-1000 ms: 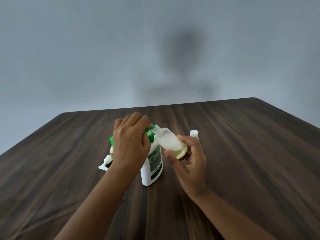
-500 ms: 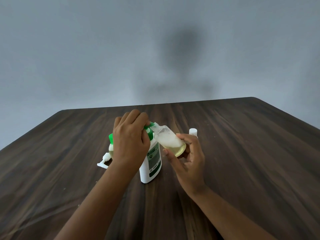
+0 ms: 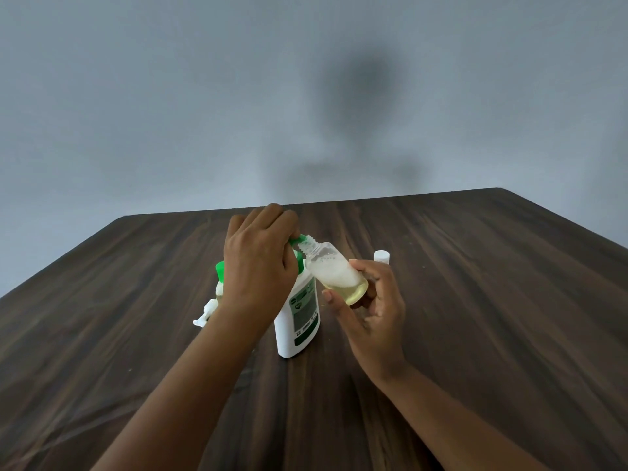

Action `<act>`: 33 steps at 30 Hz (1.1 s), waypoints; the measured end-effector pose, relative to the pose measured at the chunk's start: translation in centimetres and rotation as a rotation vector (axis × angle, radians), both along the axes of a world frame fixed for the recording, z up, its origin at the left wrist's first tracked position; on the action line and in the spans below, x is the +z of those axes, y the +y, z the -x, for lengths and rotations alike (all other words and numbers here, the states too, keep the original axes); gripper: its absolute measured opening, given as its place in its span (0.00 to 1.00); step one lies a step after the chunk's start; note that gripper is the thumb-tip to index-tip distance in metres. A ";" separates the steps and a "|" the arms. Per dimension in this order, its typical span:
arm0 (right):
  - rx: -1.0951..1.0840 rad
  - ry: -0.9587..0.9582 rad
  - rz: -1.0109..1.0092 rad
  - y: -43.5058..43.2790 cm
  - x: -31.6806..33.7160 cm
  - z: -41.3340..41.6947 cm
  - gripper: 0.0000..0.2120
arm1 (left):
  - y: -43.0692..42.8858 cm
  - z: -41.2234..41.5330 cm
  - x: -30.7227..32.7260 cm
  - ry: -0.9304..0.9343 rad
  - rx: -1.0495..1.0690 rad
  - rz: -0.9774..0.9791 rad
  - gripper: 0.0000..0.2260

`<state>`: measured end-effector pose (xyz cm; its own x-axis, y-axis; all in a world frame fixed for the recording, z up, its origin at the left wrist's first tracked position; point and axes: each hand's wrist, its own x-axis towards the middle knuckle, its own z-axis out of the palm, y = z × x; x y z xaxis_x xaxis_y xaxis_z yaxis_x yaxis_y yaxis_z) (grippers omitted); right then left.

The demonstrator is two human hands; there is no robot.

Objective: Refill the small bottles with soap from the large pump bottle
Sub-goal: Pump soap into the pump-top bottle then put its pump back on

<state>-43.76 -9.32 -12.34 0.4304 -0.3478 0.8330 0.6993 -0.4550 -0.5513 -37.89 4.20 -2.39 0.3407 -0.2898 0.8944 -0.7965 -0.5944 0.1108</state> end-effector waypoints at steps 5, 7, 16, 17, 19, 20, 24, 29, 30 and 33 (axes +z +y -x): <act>-0.018 0.005 0.014 0.0 -0.3 0.0 0.18 | 0.1 0.4 -1.4 -0.023 0.046 0.022 0.09; -0.020 -0.001 0.013 -0.1 -0.2 0.1 0.18 | 0.1 0.5 -1.4 -0.026 0.042 0.028 0.09; -0.006 0.010 0.003 0.1 0.0 0.0 0.18 | 0.6 0.2 -0.6 -0.019 0.030 -0.004 0.11; -0.005 0.010 0.003 0.1 0.1 0.1 0.18 | 0.6 0.3 -1.0 -0.018 0.025 0.014 0.11; -0.010 0.007 0.007 0.1 0.0 0.1 0.18 | 0.6 0.5 -1.7 -0.012 0.022 0.043 0.11; -0.012 0.006 0.010 0.1 0.0 0.1 0.18 | 0.7 0.6 -1.9 -0.007 0.021 0.051 0.11; 0.001 0.008 -0.001 0.1 -0.1 0.1 0.18 | 0.8 0.7 -1.9 -0.003 0.018 0.046 0.12; 0.012 -0.009 -0.006 0.2 0.1 0.1 0.18 | 1.1 0.4 -1.2 -0.018 0.001 0.007 0.13; 0.012 -0.010 -0.009 0.1 0.1 0.1 0.18 | 1.1 0.2 -1.1 -0.019 -0.002 0.004 0.13; 0.016 -0.009 -0.011 0.1 0.1 0.1 0.18 | 0.8 0.2 -1.2 -0.019 -0.008 0.018 0.12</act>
<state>-43.82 -9.23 -12.23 0.4284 -0.3498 0.8332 0.7113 -0.4381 -0.5497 -38.07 5.02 -3.56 0.3218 -0.2765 0.9055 -0.8031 -0.5862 0.1064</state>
